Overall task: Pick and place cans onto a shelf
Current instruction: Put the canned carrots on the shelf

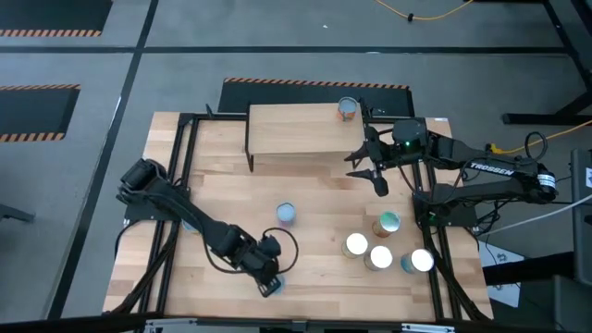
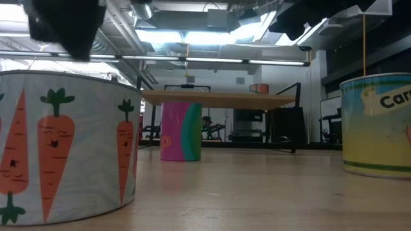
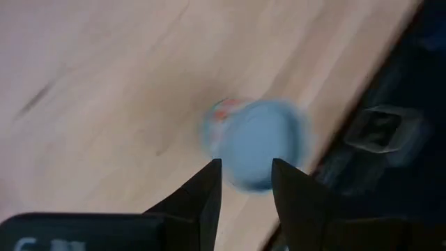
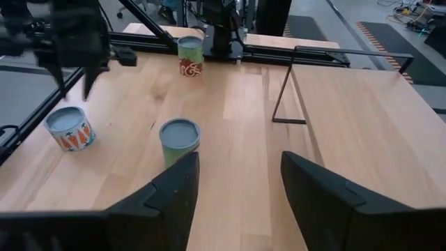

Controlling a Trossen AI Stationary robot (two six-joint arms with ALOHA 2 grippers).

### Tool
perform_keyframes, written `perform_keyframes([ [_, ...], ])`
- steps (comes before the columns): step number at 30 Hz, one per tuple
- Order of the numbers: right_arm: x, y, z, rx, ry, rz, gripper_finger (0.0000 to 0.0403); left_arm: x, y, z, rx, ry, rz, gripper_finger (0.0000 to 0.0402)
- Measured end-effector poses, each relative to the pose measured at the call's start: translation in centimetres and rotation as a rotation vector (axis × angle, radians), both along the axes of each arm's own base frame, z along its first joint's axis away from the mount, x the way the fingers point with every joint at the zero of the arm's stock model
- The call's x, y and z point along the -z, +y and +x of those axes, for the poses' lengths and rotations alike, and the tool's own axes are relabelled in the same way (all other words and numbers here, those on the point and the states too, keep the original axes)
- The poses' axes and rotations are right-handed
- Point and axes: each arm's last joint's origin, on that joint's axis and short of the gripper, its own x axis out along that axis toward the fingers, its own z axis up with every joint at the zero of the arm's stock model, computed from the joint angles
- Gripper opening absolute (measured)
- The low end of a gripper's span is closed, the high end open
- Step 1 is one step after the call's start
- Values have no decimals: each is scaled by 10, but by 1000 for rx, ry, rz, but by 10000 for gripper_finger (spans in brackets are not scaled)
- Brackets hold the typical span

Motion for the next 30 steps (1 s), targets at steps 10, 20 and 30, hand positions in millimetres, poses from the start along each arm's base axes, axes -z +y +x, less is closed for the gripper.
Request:
perform_keyframes([
  [10,0,0,0,-1,5,-1,208,19,-4,6,-15,38,24,119],
  [20,1,0,-1,-1,15,2,208,31,-7,11,-21,40,41,119],
  [30,1,0,-1,-1,16,2,208,37,-6,11,-19,67,64,110],
])
